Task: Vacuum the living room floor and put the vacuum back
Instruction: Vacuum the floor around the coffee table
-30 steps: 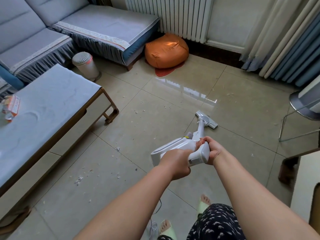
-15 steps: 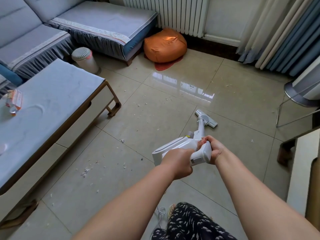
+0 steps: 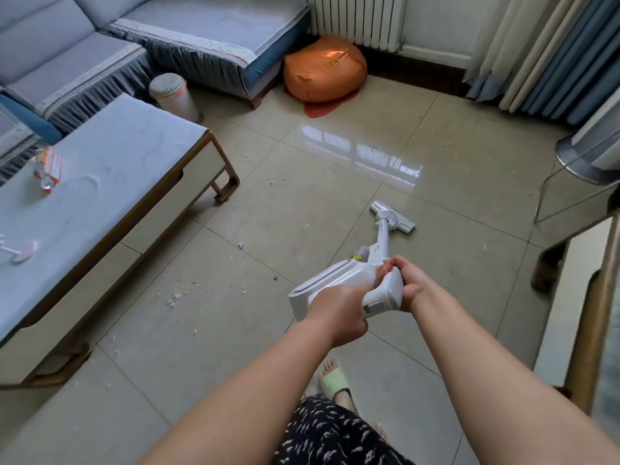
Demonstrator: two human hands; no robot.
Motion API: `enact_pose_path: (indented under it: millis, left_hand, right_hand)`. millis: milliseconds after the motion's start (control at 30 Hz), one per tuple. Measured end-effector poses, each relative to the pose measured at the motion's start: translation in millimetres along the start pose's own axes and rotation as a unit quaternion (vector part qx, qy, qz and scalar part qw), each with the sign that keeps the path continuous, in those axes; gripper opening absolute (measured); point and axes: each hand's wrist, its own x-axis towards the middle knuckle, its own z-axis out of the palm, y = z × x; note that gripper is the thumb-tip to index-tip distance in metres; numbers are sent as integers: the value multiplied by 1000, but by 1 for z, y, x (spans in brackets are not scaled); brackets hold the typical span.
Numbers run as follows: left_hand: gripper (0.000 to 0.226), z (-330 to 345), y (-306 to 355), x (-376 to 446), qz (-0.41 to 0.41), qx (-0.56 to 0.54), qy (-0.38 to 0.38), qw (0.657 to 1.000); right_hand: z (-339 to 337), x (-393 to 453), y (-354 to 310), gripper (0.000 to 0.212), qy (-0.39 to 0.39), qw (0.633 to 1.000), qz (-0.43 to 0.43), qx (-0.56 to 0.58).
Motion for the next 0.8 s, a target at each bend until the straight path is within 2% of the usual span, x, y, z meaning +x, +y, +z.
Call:
enact_pose_path:
  millis: [500, 800]
  left_hand:
    - [22, 30, 18, -87, -42, 1, 10, 999]
    - [24, 38, -16, -151, -41, 14, 17, 999]
  right_hand:
    - [-37, -37, 71, 24, 11, 999, 32, -14]
    - [-38, -43, 143, 18, -4, 999, 34, -14]
